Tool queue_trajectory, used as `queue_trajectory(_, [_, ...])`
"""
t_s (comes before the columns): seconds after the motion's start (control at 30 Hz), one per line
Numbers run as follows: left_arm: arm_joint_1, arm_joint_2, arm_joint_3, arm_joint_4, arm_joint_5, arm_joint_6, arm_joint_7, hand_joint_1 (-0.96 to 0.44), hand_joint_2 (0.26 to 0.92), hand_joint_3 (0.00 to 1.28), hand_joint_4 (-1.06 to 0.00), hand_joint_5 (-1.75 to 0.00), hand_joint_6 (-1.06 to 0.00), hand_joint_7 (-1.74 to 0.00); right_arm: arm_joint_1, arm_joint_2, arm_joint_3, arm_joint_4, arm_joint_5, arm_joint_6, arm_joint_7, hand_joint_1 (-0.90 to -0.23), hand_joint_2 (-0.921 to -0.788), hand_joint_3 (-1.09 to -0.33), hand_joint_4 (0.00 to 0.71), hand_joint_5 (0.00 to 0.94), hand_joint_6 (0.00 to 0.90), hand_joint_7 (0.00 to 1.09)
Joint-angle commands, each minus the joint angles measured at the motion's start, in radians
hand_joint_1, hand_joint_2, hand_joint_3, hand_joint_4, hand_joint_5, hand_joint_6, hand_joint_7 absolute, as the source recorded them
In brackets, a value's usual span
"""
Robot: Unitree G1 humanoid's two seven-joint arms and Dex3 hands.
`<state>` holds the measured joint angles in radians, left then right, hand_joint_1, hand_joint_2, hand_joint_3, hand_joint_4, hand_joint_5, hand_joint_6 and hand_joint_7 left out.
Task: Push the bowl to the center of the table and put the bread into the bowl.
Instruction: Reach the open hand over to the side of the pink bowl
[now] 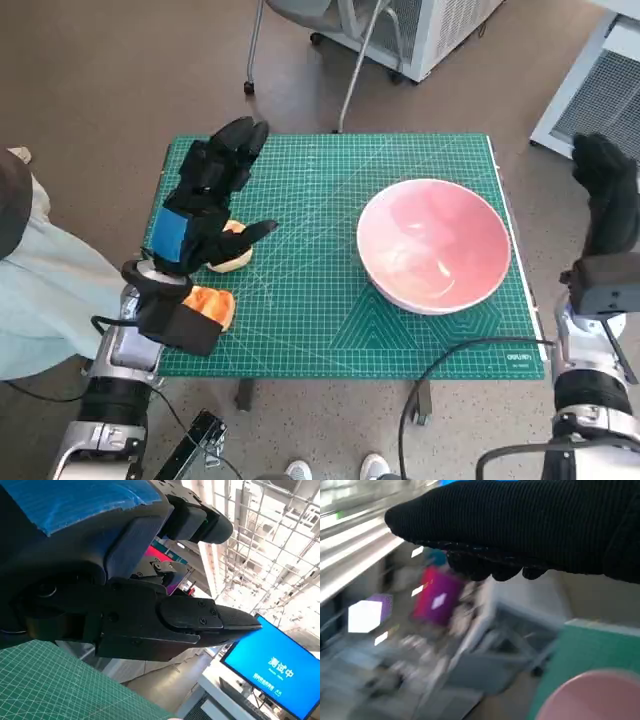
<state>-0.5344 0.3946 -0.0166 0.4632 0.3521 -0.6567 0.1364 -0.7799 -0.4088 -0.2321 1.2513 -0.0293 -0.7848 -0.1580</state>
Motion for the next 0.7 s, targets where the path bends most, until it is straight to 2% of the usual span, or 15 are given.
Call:
queue_trajectory(0.03, [-0.004,0.009,0.012,-0.006,-0.022,-0.003,-0.008,-0.31,0.921,0.13,-0.24,0.0,-0.14,-0.5,0.03,0.038,-0.038,0.045,0.055,0.061,0.077,-0.552,-0.921,-0.811,0.302,0.007,0.057,0.57])
queue_trajectory(0.2, [0.002,0.008,0.014,-0.016,-0.031,0.004,-0.018,-0.31,0.921,0.13,-0.24,0.0,-0.14,-0.5,0.036,0.072,-0.061,0.064,0.079,0.123,0.121,-0.527,-0.921,-0.815,0.291,0.001,0.079,0.56])
queue_trajectory(0.3, [0.006,0.008,0.016,-0.025,-0.032,0.01,-0.022,-0.31,0.921,0.13,-0.24,0.0,-0.13,-0.5,0.038,0.094,-0.077,0.071,0.097,0.157,0.145,-0.522,-0.921,-0.808,0.283,0.002,0.108,0.5])
queue_trajectory(0.47, [0.02,0.011,0.024,-0.053,-0.036,0.025,-0.031,-0.31,0.921,0.13,-0.24,0.0,-0.13,-0.51,0.034,0.135,-0.089,0.079,0.104,0.207,0.147,-0.538,-0.921,-0.787,0.284,0.002,0.168,0.41])
queue_trajectory(0.7, [0.045,0.018,0.037,-0.103,-0.026,0.051,-0.033,-0.3,0.921,0.12,-0.24,0.0,-0.11,-0.54,0.019,0.191,-0.124,0.081,0.139,0.256,0.176,-0.549,-0.921,-0.788,0.292,0.009,0.198,0.4])
